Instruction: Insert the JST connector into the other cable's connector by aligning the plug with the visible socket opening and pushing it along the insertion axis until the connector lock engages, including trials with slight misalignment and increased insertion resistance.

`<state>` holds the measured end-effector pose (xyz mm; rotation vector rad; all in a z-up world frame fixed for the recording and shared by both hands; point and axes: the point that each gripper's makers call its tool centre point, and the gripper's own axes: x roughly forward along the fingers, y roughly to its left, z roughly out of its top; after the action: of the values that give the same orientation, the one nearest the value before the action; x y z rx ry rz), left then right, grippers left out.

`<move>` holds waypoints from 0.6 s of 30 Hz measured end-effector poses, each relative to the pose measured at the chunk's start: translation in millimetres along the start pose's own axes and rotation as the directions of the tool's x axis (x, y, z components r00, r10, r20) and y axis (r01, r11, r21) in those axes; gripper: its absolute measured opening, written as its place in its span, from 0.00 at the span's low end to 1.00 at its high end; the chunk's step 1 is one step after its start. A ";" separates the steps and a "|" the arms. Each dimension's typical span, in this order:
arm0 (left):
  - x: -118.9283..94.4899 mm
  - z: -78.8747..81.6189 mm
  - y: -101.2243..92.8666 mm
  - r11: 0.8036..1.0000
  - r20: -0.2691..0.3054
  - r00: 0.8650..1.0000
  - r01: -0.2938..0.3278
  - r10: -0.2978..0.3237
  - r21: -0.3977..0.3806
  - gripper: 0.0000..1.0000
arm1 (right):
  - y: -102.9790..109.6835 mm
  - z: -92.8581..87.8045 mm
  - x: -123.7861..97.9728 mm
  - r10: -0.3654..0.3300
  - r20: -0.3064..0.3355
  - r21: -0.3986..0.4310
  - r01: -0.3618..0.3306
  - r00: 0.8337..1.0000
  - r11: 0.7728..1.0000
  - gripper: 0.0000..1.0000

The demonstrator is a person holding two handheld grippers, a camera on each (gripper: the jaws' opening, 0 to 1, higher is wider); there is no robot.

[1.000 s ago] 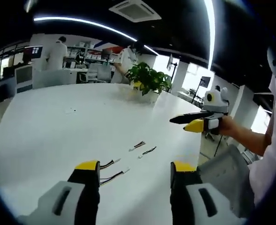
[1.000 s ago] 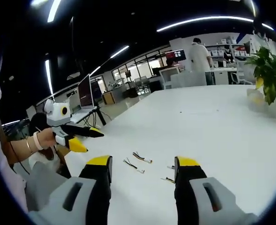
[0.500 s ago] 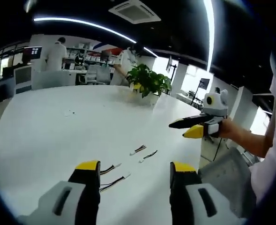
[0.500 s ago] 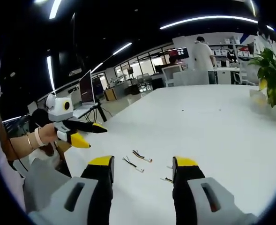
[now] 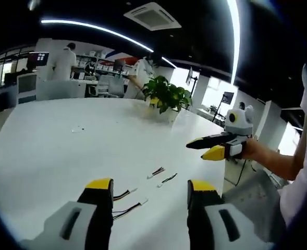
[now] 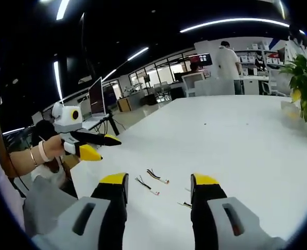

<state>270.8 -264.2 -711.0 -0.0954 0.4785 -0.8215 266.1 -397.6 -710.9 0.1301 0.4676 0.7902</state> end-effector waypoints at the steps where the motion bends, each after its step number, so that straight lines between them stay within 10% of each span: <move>1: 1.3 -0.8 0.3 1.000 -0.005 1.000 0.002 -0.002 0.005 0.53 | -0.7 0.0 0.5 0.002 -0.001 -0.003 -0.002 1.000 1.000 0.46; 18: 16.9 -4.6 13.9 1.000 -0.017 1.000 0.014 -0.013 0.028 0.49 | -15.6 -19.4 11.2 -0.009 -0.036 -0.017 0.008 0.999 1.000 0.45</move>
<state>288.1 -266.5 -725.1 -0.0657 0.4828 -0.8428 274.4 -401.8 -736.5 0.0985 0.4958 0.7887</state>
